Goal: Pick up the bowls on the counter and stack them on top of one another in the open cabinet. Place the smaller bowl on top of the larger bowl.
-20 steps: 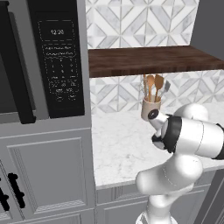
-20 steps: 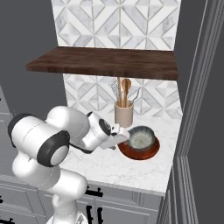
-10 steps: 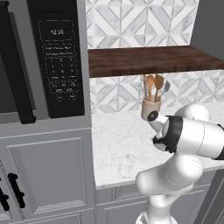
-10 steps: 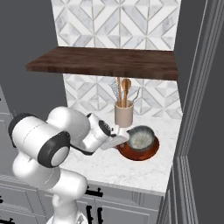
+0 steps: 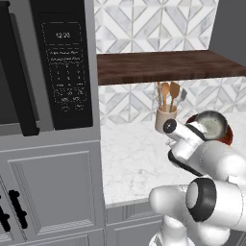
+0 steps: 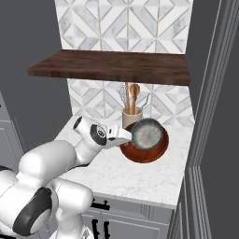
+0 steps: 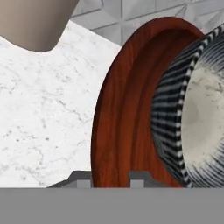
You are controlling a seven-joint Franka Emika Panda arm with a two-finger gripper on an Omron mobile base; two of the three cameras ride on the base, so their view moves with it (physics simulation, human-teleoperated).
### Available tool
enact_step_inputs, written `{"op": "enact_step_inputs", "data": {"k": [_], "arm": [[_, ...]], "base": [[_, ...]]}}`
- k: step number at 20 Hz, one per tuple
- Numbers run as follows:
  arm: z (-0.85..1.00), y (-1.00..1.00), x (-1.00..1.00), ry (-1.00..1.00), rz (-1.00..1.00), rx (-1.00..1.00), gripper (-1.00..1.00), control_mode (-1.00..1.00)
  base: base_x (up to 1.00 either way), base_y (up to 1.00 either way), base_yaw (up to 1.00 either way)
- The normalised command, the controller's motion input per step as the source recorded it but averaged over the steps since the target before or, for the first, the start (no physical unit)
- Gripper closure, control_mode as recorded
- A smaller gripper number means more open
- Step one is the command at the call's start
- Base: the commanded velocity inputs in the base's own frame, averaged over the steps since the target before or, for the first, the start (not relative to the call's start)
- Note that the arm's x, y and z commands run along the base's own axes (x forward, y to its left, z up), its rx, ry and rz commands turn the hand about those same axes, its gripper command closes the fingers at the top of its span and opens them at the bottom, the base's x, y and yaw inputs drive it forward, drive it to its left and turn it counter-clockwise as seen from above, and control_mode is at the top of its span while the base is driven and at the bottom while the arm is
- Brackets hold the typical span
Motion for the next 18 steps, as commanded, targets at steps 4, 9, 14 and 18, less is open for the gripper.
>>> {"op": "enact_step_inputs", "data": {"k": [4,9,14,18], "arm": [[1.0,0.24,-0.63,-0.16,0.04,-0.12,1.0,-1.0],[1.0,0.22,-0.82,-0.02,0.09,-0.03,1.0,-1.0],[1.0,0.17,-0.73,0.05,0.22,-0.01,1.0,-1.0],[1.0,0.32,-0.24,0.15,0.28,-0.03,1.0,-1.0]], "base": [[0.0,0.0,0.0],[0.0,0.0,0.0],[0.0,0.0,0.0],[0.0,0.0,0.0]]}}
